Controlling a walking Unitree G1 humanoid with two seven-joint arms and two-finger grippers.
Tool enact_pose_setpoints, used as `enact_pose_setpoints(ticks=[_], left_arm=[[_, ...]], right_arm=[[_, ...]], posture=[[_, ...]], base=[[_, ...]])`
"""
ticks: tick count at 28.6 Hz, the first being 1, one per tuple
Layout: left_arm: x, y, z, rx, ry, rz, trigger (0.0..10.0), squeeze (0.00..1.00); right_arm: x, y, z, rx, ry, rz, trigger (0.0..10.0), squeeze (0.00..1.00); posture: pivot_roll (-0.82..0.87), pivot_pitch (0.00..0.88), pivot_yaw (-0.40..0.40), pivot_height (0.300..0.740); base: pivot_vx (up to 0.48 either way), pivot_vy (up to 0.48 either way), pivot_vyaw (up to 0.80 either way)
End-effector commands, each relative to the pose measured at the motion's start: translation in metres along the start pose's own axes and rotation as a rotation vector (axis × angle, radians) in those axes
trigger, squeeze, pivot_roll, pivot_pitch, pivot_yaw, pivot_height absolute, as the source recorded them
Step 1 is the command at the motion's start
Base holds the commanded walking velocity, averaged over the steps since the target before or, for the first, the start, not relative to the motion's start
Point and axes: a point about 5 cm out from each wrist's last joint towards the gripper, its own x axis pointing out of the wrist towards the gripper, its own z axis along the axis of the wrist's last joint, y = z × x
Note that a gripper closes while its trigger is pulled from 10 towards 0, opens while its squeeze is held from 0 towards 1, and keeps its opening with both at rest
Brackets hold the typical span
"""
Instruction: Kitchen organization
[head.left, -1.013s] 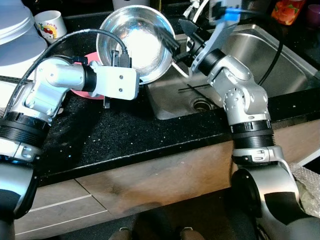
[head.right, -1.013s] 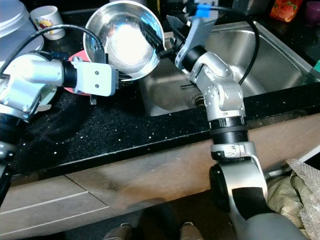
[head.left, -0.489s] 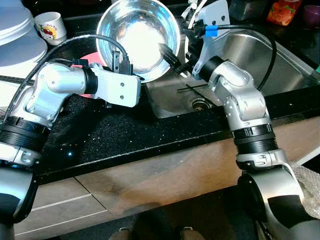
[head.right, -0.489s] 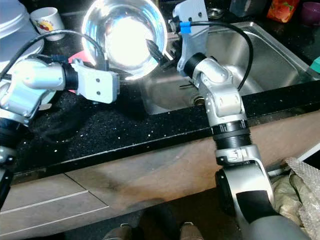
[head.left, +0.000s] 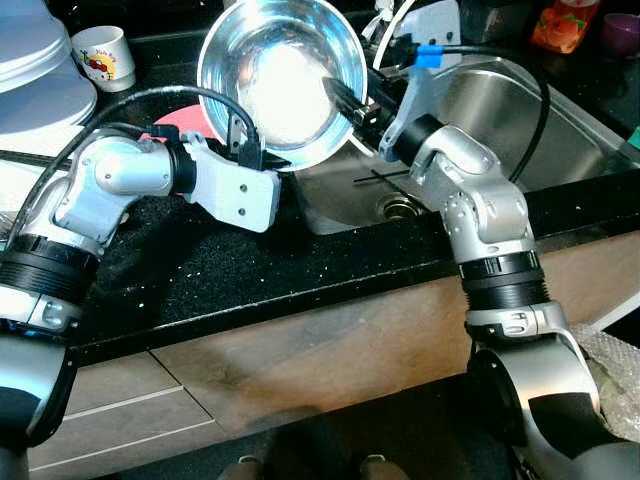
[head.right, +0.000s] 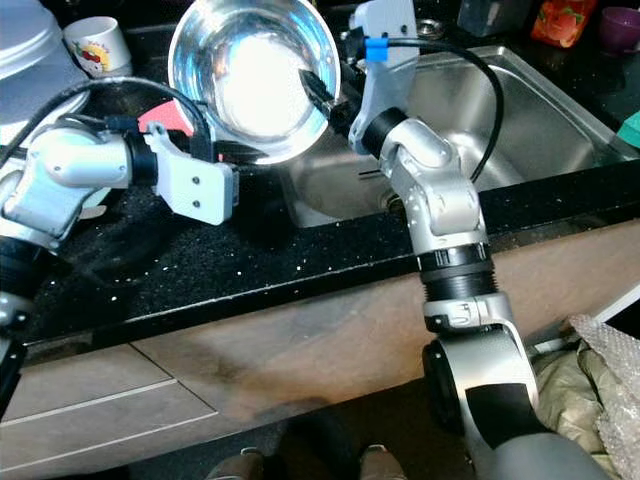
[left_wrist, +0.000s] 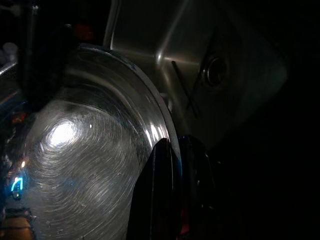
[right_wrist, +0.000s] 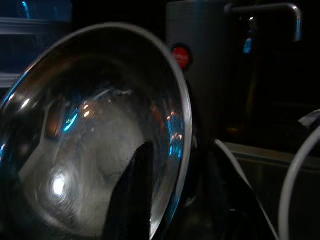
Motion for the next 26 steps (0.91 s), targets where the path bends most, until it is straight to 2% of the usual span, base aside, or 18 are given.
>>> enact_pose_setpoints(ticks=[1, 18, 19, 21, 26], left_arm=[[-0.005, 0.004, -0.001, 0.038, 0.002, 0.036, 0.0, 0.0], [-0.005, 0.003, -0.007, 0.04, 0.006, 0.051, 0.0, 0.0], [-0.006, 0.006, -0.008, 0.014, 0.005, 0.075, 10.0, 1.0], [-0.006, 0.01, -0.008, -0.016, 0.005, 0.103, 10.0, 1.0], [-0.01, 0.02, -0.009, -0.005, 0.029, 0.177, 10.0, 1.0]], right_arm=[[-0.003, 0.001, -0.008, 0.016, 0.031, 0.0, 0.0, 0.0], [-0.002, 0.0, -0.007, 0.032, 0.026, -0.005, 0.0, 0.0], [-0.002, -0.001, -0.006, 0.032, 0.025, -0.01, 0.0, 0.0], [-0.003, -0.002, -0.006, 0.034, 0.022, -0.017, 0.0, 0.0], [-0.003, -0.009, -0.003, 0.035, 0.013, -0.054, 0.0, 0.0]], posture=[[0.07, 0.088, 0.012, 0.74], [0.07, 0.091, 0.011, 0.74], [0.07, 0.096, 0.013, 0.74], [0.07, 0.096, 0.013, 0.74], [0.07, 0.104, 0.013, 0.74]], base=[[0.0, 0.0, 0.0], [0.0, 0.0, 0.0], [0.0, 0.0, 0.0], [0.0, 0.0, 0.0], [0.0, 0.0, 0.0]])
